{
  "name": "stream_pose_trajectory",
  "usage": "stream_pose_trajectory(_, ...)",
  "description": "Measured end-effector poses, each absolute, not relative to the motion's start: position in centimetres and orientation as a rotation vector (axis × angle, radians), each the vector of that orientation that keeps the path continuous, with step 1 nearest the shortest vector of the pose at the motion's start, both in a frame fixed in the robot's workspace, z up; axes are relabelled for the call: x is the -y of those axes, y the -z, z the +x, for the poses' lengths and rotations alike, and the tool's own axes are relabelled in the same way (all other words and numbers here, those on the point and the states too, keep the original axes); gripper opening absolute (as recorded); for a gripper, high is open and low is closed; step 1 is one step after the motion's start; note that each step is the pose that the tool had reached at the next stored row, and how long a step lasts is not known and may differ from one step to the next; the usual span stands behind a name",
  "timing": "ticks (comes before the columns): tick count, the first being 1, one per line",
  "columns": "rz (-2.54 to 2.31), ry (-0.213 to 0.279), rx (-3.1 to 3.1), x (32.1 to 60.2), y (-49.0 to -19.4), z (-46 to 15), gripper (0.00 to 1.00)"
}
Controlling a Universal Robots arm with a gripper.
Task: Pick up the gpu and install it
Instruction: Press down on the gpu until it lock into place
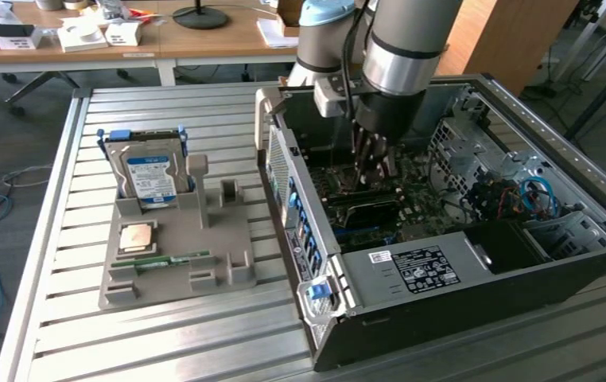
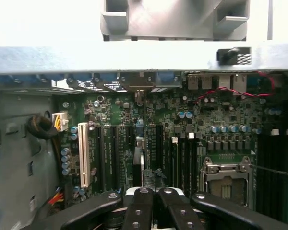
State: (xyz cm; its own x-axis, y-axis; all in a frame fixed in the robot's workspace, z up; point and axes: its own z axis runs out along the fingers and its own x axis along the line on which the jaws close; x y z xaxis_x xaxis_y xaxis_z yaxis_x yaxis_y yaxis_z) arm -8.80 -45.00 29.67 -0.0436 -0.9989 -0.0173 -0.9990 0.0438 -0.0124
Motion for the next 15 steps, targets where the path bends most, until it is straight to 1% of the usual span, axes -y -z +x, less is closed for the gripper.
stream_pose_trajectory(5, -2.158, -0.005, -2.255, 45.0, -30.8, -8.8, 0.11)
stream_pose_trajectory(15, -2.157, -0.005, -2.254, 45.0, -31.0, -8.8, 0.11)
